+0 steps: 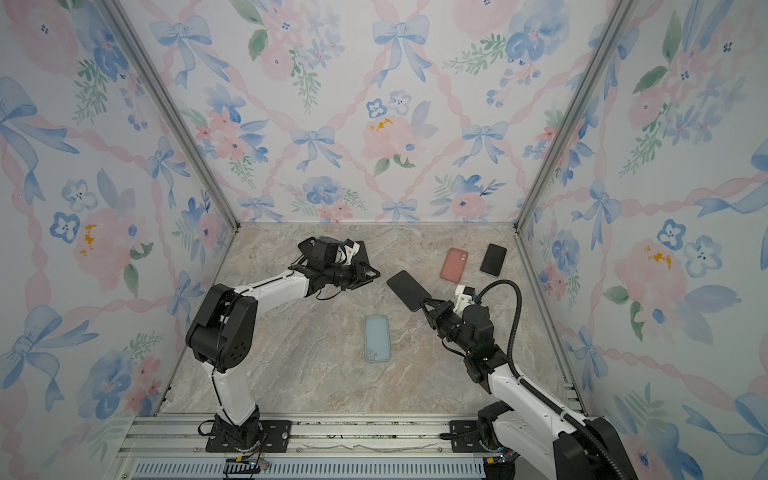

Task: Put the phone into the phone case

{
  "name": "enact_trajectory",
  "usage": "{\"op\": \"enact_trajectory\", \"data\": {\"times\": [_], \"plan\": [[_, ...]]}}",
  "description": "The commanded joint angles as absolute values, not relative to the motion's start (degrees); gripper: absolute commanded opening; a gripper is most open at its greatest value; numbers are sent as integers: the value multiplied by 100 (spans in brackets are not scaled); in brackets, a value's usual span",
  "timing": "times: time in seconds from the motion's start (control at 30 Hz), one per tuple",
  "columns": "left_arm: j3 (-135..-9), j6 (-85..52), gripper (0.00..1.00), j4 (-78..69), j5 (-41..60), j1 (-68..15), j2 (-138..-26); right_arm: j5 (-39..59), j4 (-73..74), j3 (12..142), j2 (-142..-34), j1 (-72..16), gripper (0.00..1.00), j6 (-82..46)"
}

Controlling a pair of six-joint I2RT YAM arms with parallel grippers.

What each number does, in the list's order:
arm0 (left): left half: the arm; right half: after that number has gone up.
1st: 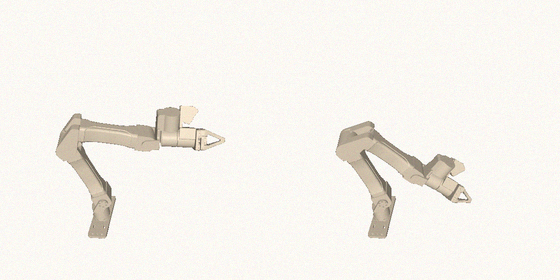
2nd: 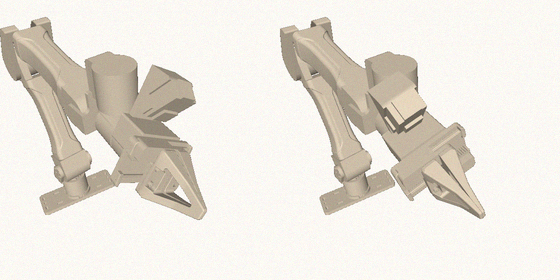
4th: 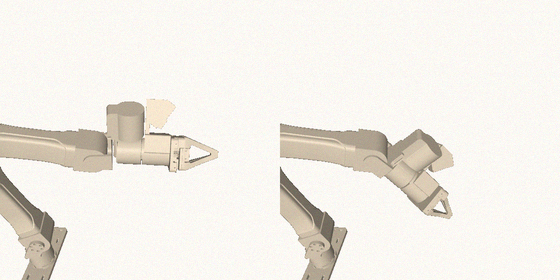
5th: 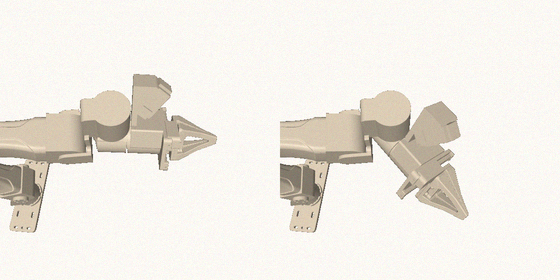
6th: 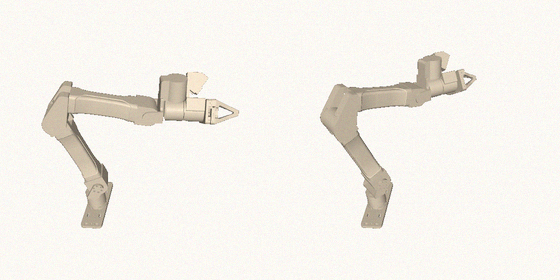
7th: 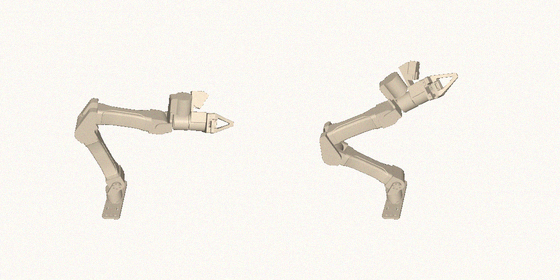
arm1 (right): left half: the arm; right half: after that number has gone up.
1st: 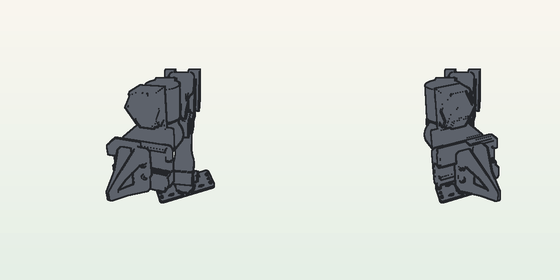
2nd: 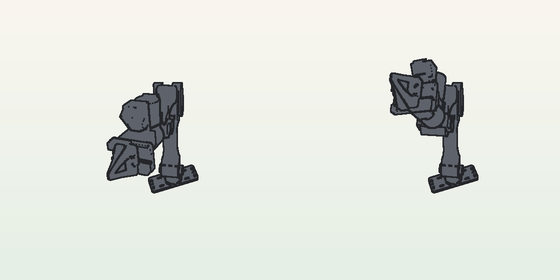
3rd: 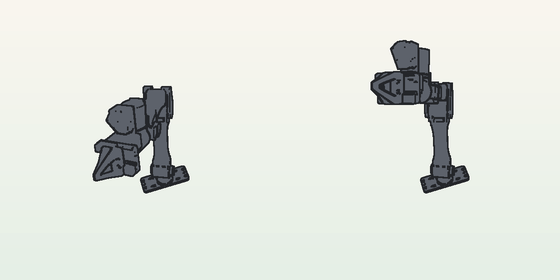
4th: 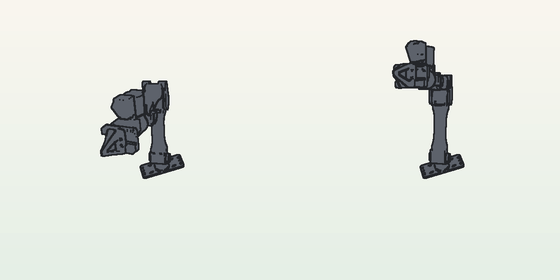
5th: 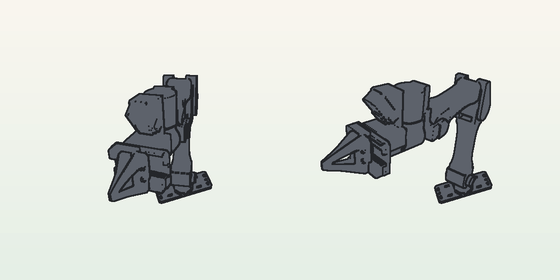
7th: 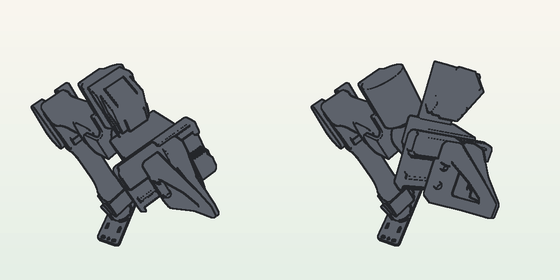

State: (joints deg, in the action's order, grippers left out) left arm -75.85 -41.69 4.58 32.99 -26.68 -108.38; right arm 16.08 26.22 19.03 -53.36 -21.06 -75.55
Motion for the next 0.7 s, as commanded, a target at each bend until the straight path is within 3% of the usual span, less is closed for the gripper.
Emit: {"op": "enact_trajectory", "data": {"times": [0.0, 0.27, 0.67], "plan": [[-8175, -2127, 49, 2897, 2232, -2920, -10914, 1812, 1686, 2121, -5087, -1974, 6, -7025], [-8776, -1504, 53, 3801, 1445, -3337, -11305, 2109, 844, 2172, -4620, -1758, 6, -6585], [-7591, -2531, 62, 3770, 1408, -3682, -10552, 2289, -439, 2392, -4219, -1707, 6, -5557]]}}
